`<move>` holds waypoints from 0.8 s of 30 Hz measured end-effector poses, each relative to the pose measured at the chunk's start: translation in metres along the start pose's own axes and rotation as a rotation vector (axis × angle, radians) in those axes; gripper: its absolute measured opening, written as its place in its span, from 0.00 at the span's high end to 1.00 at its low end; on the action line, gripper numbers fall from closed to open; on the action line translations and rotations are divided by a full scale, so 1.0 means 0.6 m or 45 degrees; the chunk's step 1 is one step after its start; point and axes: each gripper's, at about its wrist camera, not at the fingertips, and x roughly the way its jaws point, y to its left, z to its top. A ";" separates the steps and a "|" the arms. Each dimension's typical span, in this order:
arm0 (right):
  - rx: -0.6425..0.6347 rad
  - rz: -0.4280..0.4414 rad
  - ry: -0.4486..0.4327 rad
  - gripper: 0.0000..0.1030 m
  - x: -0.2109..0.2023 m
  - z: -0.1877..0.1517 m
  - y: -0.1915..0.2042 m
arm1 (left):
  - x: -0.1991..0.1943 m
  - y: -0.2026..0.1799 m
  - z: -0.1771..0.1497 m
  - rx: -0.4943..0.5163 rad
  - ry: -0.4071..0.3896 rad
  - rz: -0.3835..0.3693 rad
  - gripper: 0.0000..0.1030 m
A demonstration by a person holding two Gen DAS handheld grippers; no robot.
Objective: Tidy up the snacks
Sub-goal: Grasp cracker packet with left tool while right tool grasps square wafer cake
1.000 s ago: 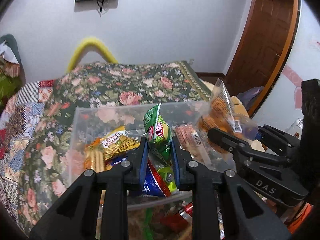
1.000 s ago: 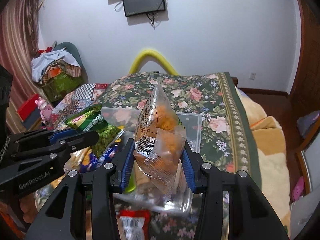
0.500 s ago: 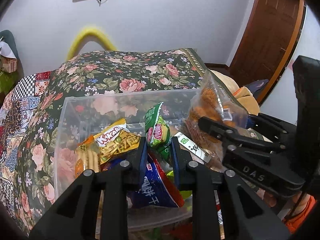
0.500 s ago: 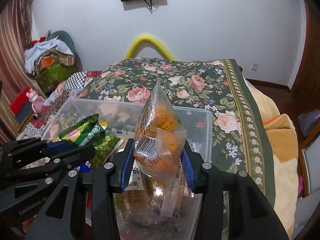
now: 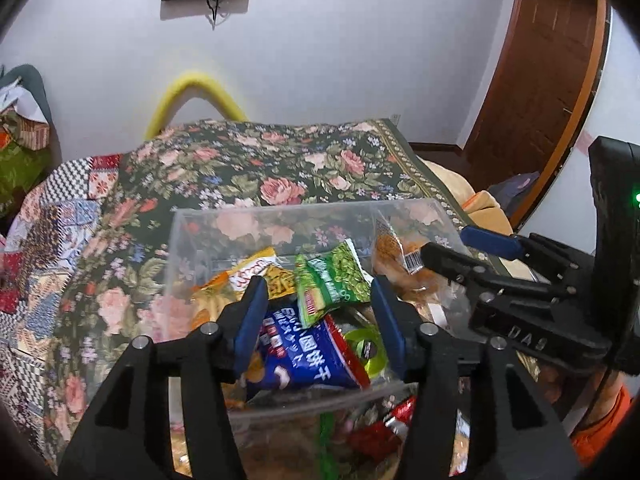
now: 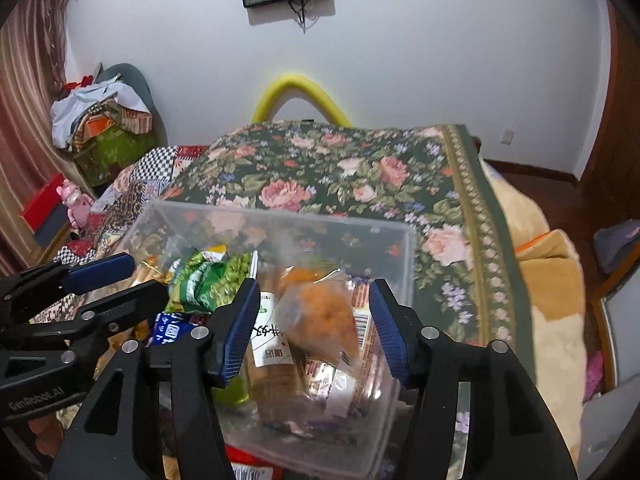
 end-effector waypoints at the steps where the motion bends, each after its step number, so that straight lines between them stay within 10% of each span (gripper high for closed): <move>1: 0.001 0.002 -0.008 0.48 -0.008 0.000 0.001 | -0.013 0.001 -0.002 0.007 -0.011 0.006 0.46; 24: -0.074 0.105 -0.044 0.25 -0.139 -0.107 0.093 | -0.164 0.132 -0.170 -0.038 0.089 0.175 0.19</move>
